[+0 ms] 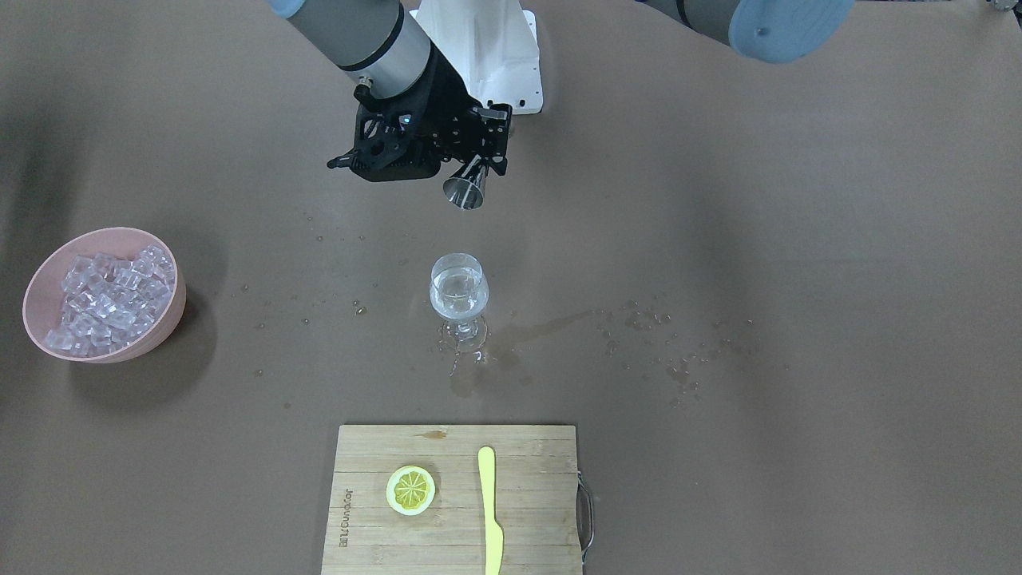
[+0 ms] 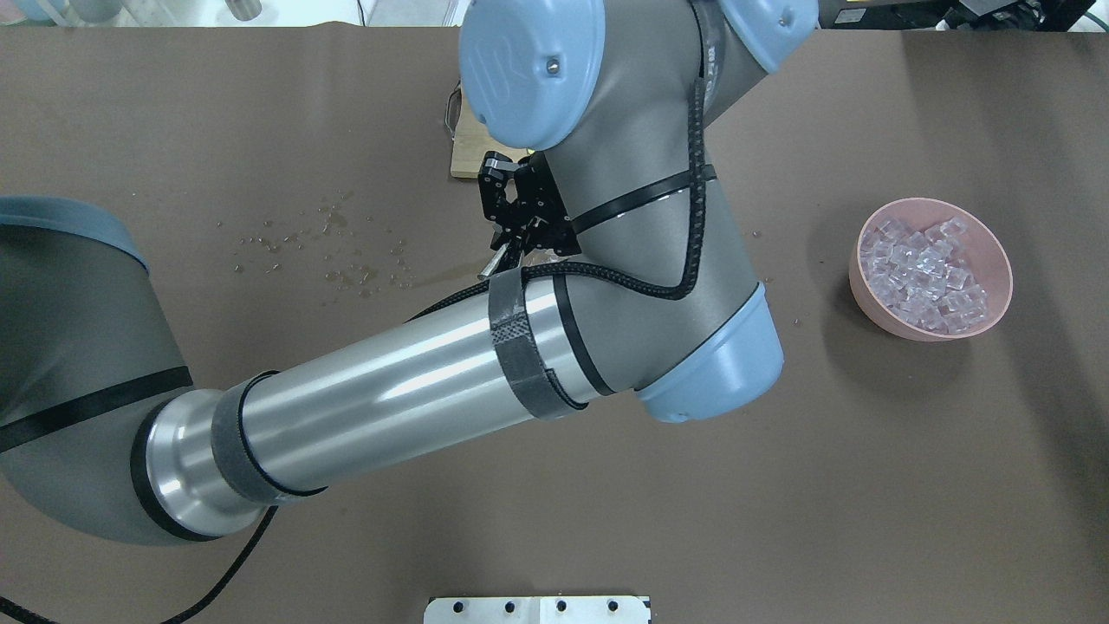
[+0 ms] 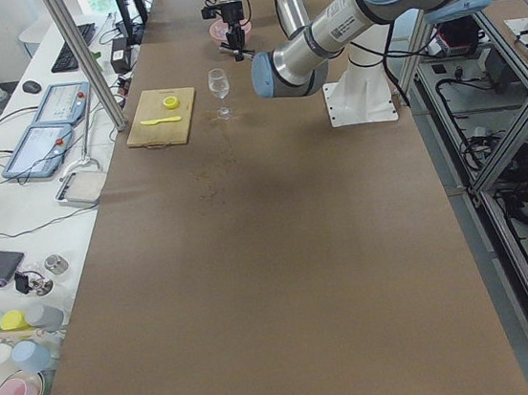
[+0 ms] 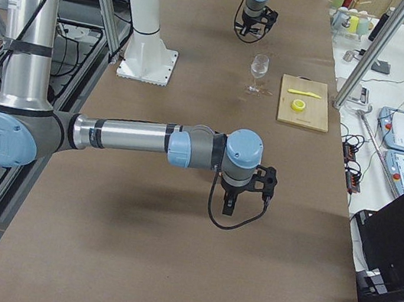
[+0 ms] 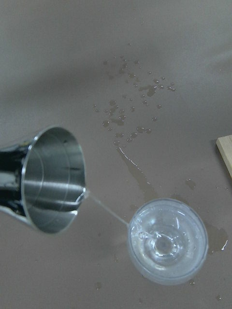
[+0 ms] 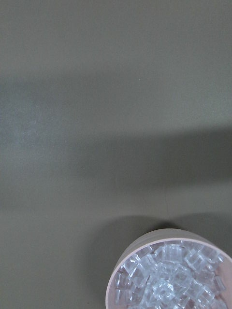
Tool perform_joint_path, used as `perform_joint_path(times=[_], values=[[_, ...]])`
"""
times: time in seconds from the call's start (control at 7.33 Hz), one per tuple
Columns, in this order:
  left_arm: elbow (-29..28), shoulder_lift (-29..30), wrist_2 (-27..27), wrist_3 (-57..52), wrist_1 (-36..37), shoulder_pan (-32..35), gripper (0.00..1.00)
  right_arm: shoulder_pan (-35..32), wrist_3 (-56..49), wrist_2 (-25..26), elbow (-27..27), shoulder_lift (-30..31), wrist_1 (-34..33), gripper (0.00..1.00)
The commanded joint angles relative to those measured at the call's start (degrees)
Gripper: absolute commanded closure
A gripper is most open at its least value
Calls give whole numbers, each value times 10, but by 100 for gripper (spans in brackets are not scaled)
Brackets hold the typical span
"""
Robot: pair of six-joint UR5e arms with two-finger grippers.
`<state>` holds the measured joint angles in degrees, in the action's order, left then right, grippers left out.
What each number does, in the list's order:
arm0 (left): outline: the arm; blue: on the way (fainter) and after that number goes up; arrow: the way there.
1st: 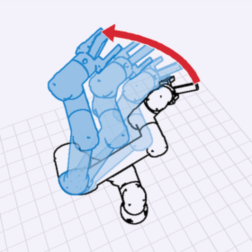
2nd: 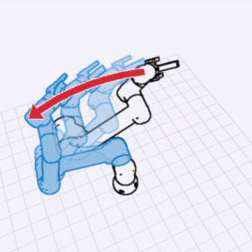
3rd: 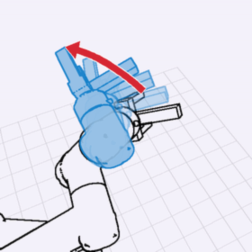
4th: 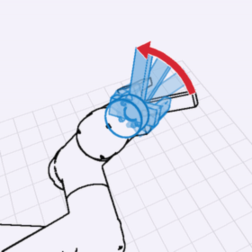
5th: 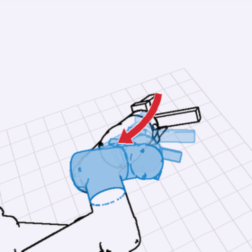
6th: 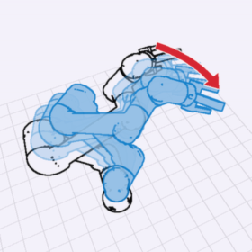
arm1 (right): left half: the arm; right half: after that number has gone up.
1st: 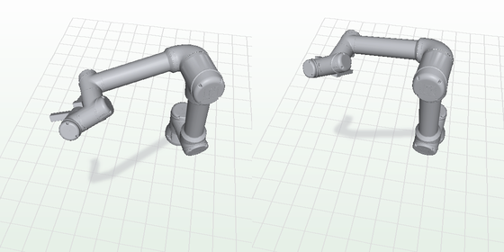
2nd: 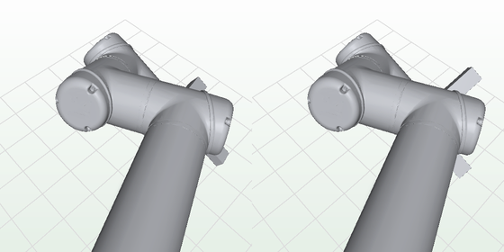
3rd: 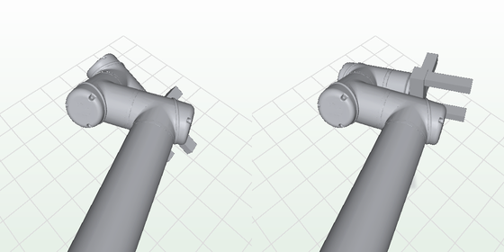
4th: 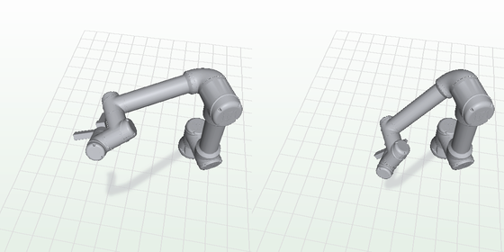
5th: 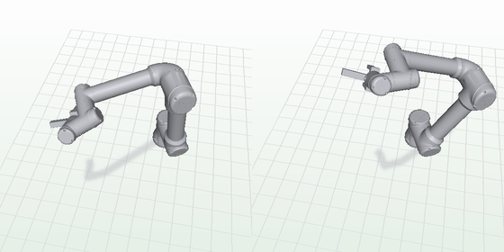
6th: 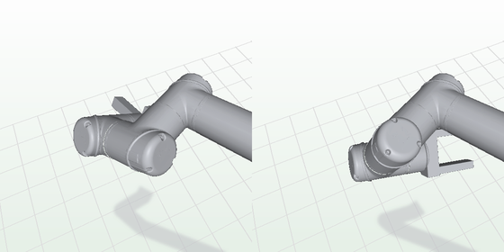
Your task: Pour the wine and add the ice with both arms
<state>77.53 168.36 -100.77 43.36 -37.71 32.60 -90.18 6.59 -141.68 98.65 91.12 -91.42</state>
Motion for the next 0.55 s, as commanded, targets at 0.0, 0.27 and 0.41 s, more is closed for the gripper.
perform_joint_path(times=[0.0, 0.27, 0.41], values=[[-18, 7, 4, -2, -10, 2, 100, 0, 0, 0, -3, 0, 1, 0], [-12, 4, 1, 8, -45, 3, 100, 0, 0, 1, -3, -1, 1, 0], [-6, 0, 0, 9, -61, 19, 100, 0, 0, 2, -4, -3, 1, 0]])
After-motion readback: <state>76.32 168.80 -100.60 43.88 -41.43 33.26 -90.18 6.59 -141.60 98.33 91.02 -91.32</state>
